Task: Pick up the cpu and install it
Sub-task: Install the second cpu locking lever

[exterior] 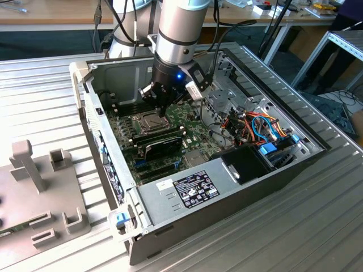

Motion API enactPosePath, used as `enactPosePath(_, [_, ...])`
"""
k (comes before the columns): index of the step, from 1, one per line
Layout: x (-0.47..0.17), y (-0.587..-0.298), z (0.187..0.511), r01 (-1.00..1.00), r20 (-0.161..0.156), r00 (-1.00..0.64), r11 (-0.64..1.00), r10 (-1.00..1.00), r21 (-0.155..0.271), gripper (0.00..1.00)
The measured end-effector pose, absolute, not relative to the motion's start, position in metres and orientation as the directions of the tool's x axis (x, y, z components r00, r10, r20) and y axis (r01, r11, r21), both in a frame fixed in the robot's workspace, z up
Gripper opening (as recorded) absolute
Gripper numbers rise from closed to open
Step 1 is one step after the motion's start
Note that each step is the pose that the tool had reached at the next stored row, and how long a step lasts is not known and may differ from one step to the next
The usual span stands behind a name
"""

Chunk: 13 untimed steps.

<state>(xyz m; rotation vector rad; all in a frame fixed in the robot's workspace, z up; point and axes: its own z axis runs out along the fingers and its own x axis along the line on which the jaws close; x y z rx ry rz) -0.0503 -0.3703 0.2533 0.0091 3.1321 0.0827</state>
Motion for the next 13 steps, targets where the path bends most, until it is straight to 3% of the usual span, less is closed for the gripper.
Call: enactPosePath(13, [-0.0503,-0.3789,0.2437,0.006,-0.008,-1.000,0.999,0.006,0.053,0.11])
